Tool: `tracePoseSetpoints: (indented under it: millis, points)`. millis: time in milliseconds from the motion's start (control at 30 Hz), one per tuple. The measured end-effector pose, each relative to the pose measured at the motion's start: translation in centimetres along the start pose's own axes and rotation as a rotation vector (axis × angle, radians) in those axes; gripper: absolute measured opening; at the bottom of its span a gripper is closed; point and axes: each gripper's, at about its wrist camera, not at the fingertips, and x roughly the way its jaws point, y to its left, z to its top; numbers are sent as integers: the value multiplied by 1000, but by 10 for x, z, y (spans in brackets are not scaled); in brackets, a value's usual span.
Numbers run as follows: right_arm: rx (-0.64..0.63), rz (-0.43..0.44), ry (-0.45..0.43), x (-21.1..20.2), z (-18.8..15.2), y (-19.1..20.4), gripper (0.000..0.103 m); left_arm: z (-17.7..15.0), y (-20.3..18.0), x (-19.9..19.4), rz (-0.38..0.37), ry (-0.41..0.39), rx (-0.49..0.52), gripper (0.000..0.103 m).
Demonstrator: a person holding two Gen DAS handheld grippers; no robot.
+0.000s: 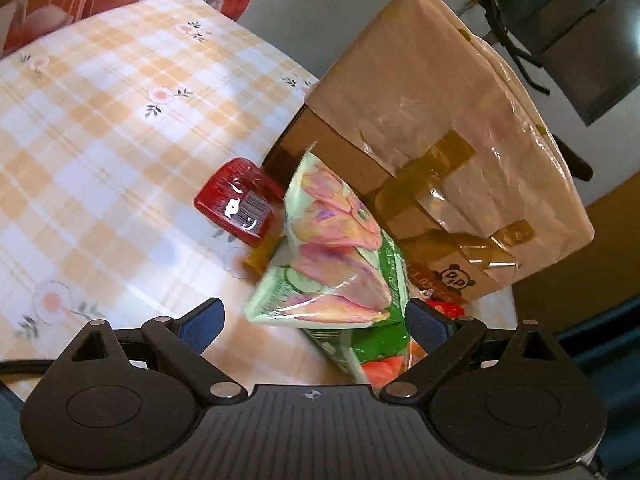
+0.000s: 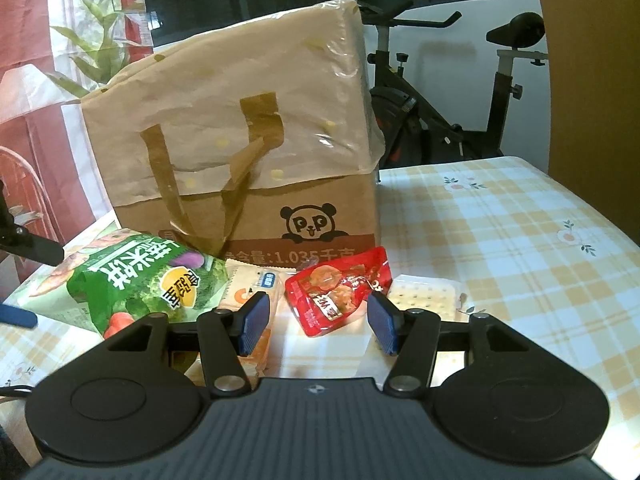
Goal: Organize snacks
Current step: 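Grasp the pink-and-green cucumber chip bag with left tool, then grasp the orange wafer packet with right tool while left tool holds the chip bag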
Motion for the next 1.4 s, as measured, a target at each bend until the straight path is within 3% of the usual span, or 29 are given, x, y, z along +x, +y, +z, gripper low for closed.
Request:
tracePoseSetpoints:
  millis: [100, 400, 667, 700, 733, 833, 1100, 1400]
  points:
    - [-4, 3, -4, -2, -1, 1, 58, -8, -5, 8, -14, -31, -9, 98]
    - [-17, 7, -2, -1, -2, 2, 58, -14, -30, 52, 40, -123, 85, 99]
    - [-21, 8, 14, 2, -1, 2, 58, -18, -29, 74, 16, -99, 113, 103]
    - [-25, 10, 15, 2, -1, 3, 58, -17, -28, 73, 3, -103, 122, 98]
    - [-31, 11, 16, 2, -1, 4, 58, -18, -27, 71, -16, -112, 142, 82]
    - [-52, 24, 19, 3, 1, 9, 58, -20, -34, 57, -12, -141, 250, 73]
    - [-71, 86, 73, 27, 11, 25, 58, -25, -19, 18, 58, -220, 275, 71]
    - [-92, 79, 144, 56, 4, 40, 56, -15, -4, 17, 88, -232, 229, 71]
